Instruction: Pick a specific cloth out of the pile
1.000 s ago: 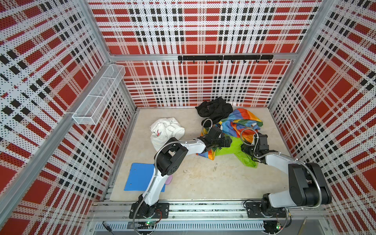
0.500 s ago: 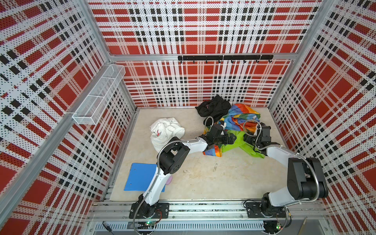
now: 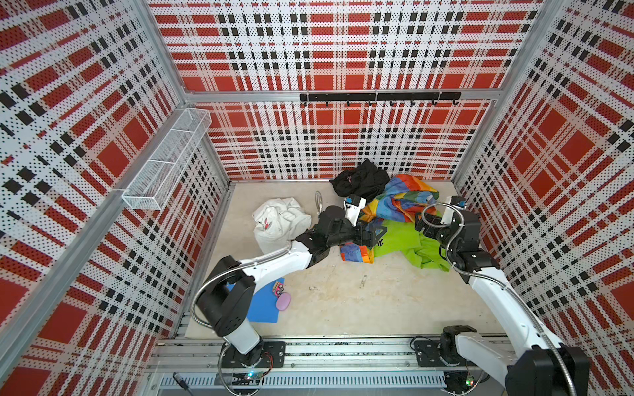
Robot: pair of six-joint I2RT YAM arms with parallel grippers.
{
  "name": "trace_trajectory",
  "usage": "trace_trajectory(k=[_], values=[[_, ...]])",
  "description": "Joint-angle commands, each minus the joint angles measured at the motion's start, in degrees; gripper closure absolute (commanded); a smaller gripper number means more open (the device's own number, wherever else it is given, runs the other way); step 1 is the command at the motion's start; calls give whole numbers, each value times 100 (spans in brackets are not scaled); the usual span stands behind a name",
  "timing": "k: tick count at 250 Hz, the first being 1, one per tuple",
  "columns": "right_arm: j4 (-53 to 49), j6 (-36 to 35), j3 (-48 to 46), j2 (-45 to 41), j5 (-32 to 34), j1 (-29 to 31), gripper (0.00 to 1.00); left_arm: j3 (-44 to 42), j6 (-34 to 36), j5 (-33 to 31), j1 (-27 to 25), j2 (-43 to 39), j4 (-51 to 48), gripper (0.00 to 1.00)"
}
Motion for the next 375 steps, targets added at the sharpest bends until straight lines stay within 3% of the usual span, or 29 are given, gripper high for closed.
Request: trace_trajectory(k=[1, 80, 123, 150, 180, 236, 275, 313, 340, 365, 375], values=[[-349, -137, 244, -358, 78, 100, 0, -483, 230, 225, 314, -734, 10, 1], [-420, -93, 373, -1279, -219, 144, 0, -1524, 613, -644, 2068, -2843, -1186, 1], [-596, -22, 167, -1596, 46, 144, 0, -2549, 657, -2153, 2888, -3729, -989, 1], [-375, -8, -253, -1899, 84, 144, 0, -3140, 631, -2514, 3528, -3883, -661, 1], [-257, -53, -614, -2165, 286, 144, 0, -3541, 868, -2826, 3884, -3767, -246, 1], [-486, -254, -970, -2225, 515, 146, 0, -4082, 1583, -3739, 3899, -3162, 1233, 1], [-481, -218, -1109, -2116, 615, 144, 0, -4120, 1947, -3658, 3877, -2279, 2144, 1], [-83, -314, -1425, -2031, 954, 144, 0, -4436, 2389, -3727, 3756, -1210, 3966, 1], [485, -539, -1766, -1958, 977, 136, 0, -4292, 3047, -3888, 3534, -844, 4274, 1], [931, -523, -1987, -1794, 1192, 136, 0, -4390, 3152, -3767, 3600, -259, 5219, 1], [1085, -515, -2039, -1677, 1250, 136, 0, -4388, 3035, -3717, 3689, -271, 5144, 1]])
